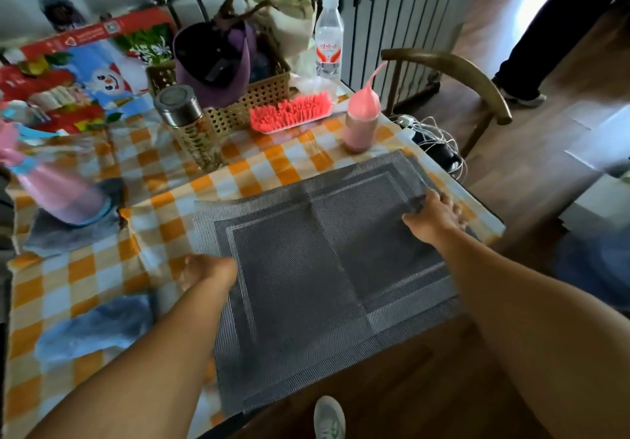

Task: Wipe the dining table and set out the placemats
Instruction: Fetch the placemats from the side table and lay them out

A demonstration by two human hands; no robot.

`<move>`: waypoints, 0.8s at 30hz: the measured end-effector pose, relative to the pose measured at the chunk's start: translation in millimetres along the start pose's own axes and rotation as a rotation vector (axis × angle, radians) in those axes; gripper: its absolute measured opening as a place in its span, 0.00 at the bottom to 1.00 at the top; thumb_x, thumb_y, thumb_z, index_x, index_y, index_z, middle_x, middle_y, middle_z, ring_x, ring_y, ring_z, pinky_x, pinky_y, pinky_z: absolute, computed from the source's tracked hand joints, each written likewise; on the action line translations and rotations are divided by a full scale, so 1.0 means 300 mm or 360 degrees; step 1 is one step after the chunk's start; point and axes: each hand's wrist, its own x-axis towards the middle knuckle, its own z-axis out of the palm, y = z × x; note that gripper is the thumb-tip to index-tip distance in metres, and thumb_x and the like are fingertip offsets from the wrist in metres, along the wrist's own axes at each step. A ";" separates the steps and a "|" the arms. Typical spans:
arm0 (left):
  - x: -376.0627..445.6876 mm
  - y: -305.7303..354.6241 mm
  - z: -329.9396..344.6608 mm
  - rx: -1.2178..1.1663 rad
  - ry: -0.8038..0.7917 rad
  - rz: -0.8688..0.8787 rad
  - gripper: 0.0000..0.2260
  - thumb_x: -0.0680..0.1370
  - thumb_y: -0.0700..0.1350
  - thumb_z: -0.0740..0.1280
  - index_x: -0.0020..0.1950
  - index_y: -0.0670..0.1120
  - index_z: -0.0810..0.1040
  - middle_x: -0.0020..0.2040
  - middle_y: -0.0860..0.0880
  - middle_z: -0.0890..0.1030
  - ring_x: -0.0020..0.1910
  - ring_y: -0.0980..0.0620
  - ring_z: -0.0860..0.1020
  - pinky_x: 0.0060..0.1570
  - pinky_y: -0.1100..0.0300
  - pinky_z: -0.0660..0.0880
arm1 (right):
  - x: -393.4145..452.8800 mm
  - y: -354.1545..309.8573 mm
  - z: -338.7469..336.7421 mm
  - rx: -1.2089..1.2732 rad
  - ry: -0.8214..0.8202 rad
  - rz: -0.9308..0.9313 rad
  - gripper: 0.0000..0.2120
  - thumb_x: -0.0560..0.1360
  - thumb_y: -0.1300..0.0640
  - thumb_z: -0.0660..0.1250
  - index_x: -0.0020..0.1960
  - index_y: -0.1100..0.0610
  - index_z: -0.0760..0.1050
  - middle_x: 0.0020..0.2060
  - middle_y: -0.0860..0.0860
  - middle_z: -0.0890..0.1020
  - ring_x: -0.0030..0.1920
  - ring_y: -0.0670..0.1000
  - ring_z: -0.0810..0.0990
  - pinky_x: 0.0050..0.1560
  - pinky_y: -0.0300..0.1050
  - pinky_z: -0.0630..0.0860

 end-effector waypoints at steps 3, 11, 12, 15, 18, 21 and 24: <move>-0.044 0.020 -0.014 0.0084 0.0094 0.0070 0.28 0.71 0.39 0.68 0.68 0.34 0.63 0.66 0.35 0.70 0.62 0.36 0.73 0.59 0.48 0.74 | 0.011 0.002 -0.009 0.0009 0.0025 0.0078 0.38 0.71 0.45 0.69 0.74 0.53 0.55 0.74 0.56 0.56 0.74 0.61 0.52 0.70 0.64 0.54; -0.043 0.017 -0.036 0.0186 0.0071 0.0156 0.28 0.72 0.40 0.65 0.70 0.34 0.60 0.64 0.35 0.73 0.58 0.36 0.76 0.55 0.45 0.77 | 0.040 -0.035 -0.038 -0.0118 0.0121 0.0184 0.37 0.70 0.41 0.69 0.69 0.59 0.61 0.67 0.62 0.67 0.67 0.64 0.63 0.66 0.59 0.60; -0.048 0.019 -0.038 0.0184 0.0093 0.0167 0.27 0.72 0.40 0.65 0.69 0.34 0.62 0.64 0.35 0.74 0.58 0.36 0.76 0.55 0.46 0.77 | 0.036 -0.041 -0.039 -0.0124 0.0159 0.0186 0.33 0.71 0.42 0.68 0.68 0.60 0.63 0.65 0.61 0.68 0.66 0.64 0.64 0.65 0.57 0.60; -0.065 0.022 -0.049 0.0129 0.0160 0.0181 0.23 0.70 0.41 0.66 0.64 0.36 0.67 0.60 0.35 0.76 0.55 0.36 0.77 0.51 0.48 0.77 | 0.014 -0.064 -0.033 -0.0134 0.0265 0.0146 0.27 0.71 0.56 0.68 0.67 0.58 0.64 0.64 0.61 0.68 0.65 0.64 0.65 0.66 0.59 0.59; -0.080 0.025 -0.067 0.0098 0.0194 0.0225 0.20 0.69 0.40 0.65 0.60 0.37 0.70 0.59 0.36 0.77 0.57 0.36 0.76 0.53 0.49 0.75 | -0.019 -0.081 -0.029 -0.0073 0.0384 0.0058 0.29 0.67 0.69 0.65 0.65 0.55 0.63 0.61 0.60 0.69 0.62 0.64 0.69 0.64 0.59 0.62; -0.096 0.029 -0.084 0.0056 0.0201 0.0289 0.23 0.70 0.38 0.65 0.64 0.38 0.67 0.64 0.36 0.74 0.62 0.36 0.73 0.58 0.50 0.72 | -0.062 -0.111 -0.043 -0.0085 0.0465 -0.0012 0.25 0.68 0.68 0.64 0.64 0.58 0.66 0.58 0.59 0.73 0.60 0.62 0.72 0.61 0.55 0.66; -0.114 0.034 -0.105 -0.0010 0.0178 0.0348 0.26 0.71 0.37 0.65 0.68 0.39 0.64 0.66 0.36 0.71 0.63 0.36 0.71 0.62 0.49 0.69 | -0.107 -0.155 -0.049 -0.0072 0.0527 -0.0128 0.18 0.72 0.65 0.63 0.61 0.57 0.71 0.56 0.58 0.75 0.59 0.60 0.74 0.59 0.53 0.69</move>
